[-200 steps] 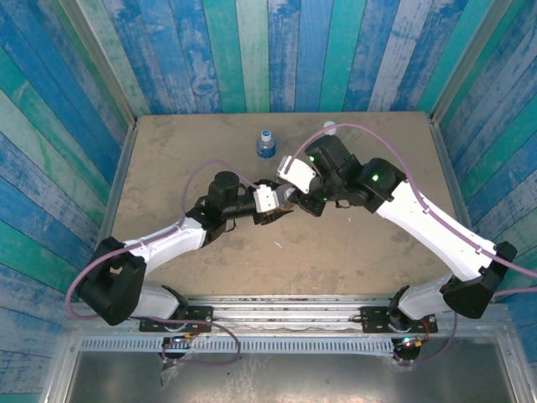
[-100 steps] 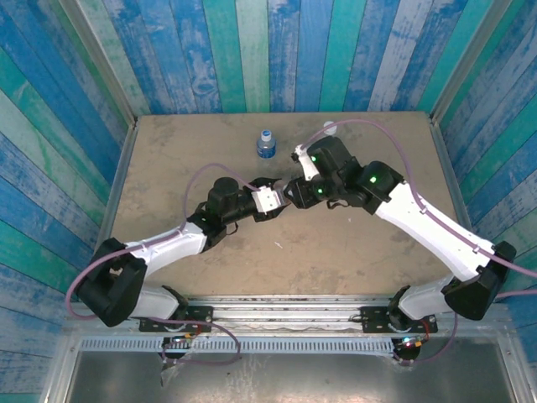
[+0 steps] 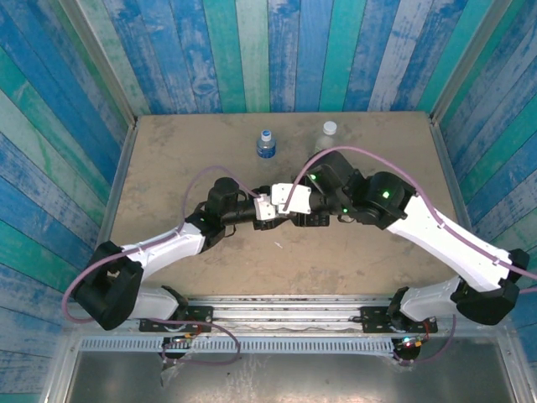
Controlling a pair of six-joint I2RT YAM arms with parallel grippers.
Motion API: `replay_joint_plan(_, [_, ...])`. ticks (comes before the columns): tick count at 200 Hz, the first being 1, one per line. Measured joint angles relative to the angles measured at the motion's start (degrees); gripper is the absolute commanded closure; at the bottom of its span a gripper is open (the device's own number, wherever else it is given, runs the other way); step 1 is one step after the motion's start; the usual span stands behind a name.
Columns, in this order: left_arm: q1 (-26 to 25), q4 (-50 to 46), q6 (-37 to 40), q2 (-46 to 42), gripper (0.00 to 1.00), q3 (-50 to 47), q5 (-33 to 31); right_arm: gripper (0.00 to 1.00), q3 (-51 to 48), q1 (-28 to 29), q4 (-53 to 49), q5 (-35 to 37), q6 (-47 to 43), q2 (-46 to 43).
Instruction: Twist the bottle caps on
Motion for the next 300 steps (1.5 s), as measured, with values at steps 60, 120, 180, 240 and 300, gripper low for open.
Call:
replay_joint_plan(60, [0.07,-2.71,0.39,-0.02,0.40,0.42,1.86,0.59,0.68,0.35,-1.90,3.21,-6.05,4.20])
replay_joint_plan(120, [0.07,-3.52,0.61,-0.02,0.40,0.52,2.43,0.57,2.54,0.35,-5.03,3.58,-6.21,5.70])
replay_joint_plan(180, [0.07,-3.96,1.42,-0.02,0.40,0.52,3.13,0.66,2.69,-0.44,-8.81,3.91,-10.34,5.79])
replay_joint_plan(240, [0.02,-4.17,1.44,-0.02,0.40,0.74,3.32,0.57,2.89,-0.52,-9.11,2.14,-10.36,5.79])
replay_joint_plan(300, [0.02,-4.76,1.49,0.00,0.40,0.90,3.52,0.75,2.89,-0.98,-7.93,0.70,-9.70,5.79])
